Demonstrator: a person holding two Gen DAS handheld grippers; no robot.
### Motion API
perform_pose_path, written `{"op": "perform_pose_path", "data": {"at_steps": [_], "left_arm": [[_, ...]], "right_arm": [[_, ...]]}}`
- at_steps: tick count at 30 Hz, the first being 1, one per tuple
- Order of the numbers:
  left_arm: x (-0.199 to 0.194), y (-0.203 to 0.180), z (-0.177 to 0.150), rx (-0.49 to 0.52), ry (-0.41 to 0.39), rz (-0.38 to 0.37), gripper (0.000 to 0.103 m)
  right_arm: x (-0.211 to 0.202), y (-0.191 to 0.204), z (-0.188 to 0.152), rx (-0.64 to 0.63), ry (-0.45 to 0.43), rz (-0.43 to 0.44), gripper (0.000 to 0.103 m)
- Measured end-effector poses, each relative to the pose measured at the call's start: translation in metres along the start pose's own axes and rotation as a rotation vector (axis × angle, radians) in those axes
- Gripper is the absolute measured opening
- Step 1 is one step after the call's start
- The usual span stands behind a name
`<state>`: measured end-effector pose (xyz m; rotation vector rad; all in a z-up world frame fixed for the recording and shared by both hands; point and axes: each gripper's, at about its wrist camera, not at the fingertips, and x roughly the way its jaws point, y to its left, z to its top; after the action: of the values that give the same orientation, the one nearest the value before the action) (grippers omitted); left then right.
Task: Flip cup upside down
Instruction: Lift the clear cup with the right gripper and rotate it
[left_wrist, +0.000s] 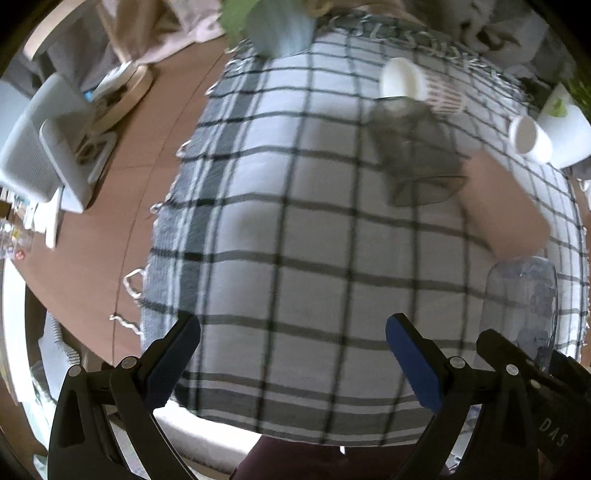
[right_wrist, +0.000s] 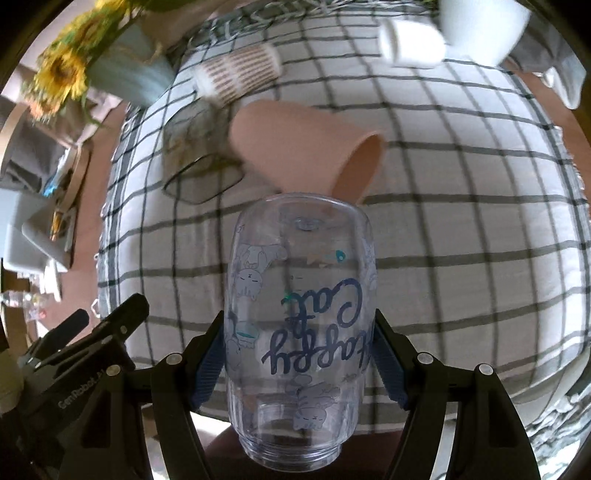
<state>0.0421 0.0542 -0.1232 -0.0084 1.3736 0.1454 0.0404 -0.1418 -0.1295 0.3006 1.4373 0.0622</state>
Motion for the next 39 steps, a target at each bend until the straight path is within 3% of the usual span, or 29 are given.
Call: {"op": "perform_pose_path", "data": {"at_steps": [8,26,29,34,39], "left_arm": [[0.017,0.041,-0.004,-0.052,0.036,0.033,0.102],[0.031,0.053,-0.008,-0.039,0.053,0.049,0.102],[0.029,0.053,-0.008,-0.044,0.048,0.046,0.102],[0.014,0.053,-0.008,-0.041,0.012,0.053,0.102],[-0.004,0.042,-0.004,-0.012,-0.014,-0.004,0.102]], "right_arm": [[0.03,0.039,-0.003,-0.04,0.033,0.024,0.072],[0.05,0.061,-0.001,-0.066,0.012,-0.028,0.074],[0.046,0.059,-0.002,-0.059,0.001,-0.023,0.083],[0.026,0.056,-0.003,-0.063,-0.036,-0.015,0.083],[-0.019,0.049,-0.006,-0.045,-0.138,-0.008,0.083]]}}
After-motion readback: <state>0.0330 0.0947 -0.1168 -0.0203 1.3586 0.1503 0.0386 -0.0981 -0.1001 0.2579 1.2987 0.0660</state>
